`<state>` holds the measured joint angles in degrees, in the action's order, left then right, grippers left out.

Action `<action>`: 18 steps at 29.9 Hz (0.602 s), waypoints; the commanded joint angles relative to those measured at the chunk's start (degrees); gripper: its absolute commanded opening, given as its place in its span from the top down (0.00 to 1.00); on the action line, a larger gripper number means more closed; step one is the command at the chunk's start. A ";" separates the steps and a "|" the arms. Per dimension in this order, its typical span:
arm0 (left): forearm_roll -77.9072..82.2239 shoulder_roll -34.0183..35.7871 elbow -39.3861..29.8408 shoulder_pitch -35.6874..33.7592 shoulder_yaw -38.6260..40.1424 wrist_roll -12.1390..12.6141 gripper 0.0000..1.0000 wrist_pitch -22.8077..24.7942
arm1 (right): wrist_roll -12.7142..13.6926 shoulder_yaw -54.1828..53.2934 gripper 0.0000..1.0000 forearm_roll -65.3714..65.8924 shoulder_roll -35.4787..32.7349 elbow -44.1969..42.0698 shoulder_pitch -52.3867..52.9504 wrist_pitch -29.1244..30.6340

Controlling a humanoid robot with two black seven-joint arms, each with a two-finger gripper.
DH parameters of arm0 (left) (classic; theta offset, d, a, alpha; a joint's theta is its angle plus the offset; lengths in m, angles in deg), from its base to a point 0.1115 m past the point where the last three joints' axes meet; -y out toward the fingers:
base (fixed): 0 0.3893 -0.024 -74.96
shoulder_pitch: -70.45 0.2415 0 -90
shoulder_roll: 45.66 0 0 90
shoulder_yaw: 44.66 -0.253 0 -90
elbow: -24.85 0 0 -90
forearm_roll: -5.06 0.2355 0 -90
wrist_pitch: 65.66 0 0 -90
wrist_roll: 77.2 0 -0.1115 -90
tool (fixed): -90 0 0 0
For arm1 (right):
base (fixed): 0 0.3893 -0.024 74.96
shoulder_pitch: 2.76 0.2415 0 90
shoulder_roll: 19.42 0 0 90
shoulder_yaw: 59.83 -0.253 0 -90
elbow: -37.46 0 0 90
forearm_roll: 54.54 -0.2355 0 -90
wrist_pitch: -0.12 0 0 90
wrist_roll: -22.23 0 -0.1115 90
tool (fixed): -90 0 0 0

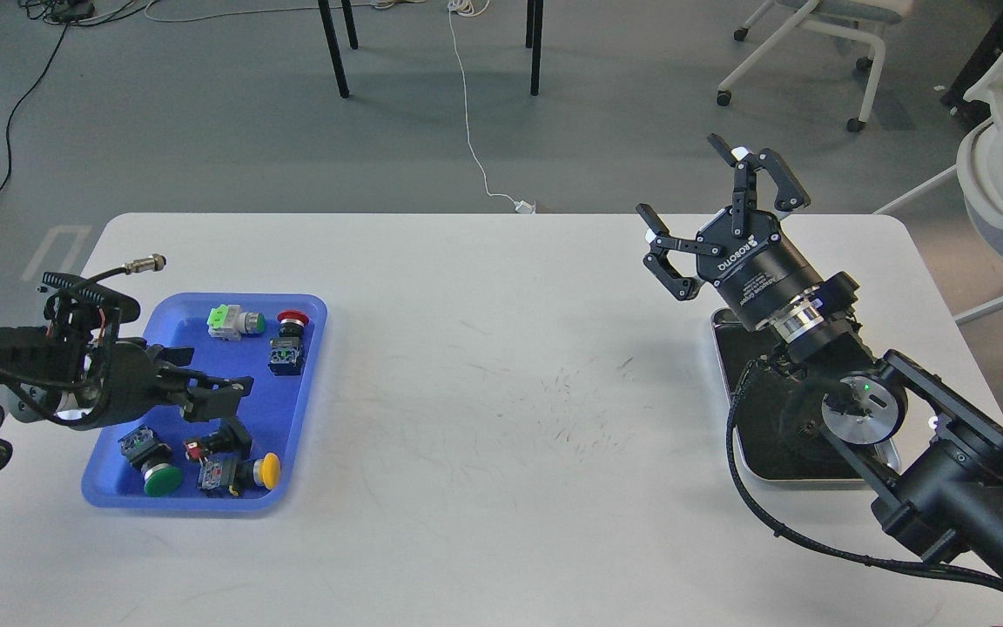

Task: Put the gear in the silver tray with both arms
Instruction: 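Lower the left gripper into the blue tray and grasp another black gear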

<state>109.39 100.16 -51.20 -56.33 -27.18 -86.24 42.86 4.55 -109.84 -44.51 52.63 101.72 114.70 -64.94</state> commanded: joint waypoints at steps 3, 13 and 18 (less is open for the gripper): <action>0.52 -2.37 4.66 -0.14 -1.13 0.08 0.18 -0.33 | 0.01 0.09 0.02 -0.01 0.20 0.07 -0.04 0.11; -0.62 -5.54 8.19 -0.40 -1.13 0.25 0.28 0.11 | 0.01 0.09 0.02 -0.01 0.46 0.07 -0.04 0.11; -0.71 -6.16 9.42 -0.31 -1.22 0.34 0.33 0.20 | 0.01 0.09 0.02 -0.01 0.46 0.07 -0.04 0.11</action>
<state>108.69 94.21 -42.43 -56.72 -28.31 -86.02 42.95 4.55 -109.75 -44.52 53.12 101.79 114.65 -64.83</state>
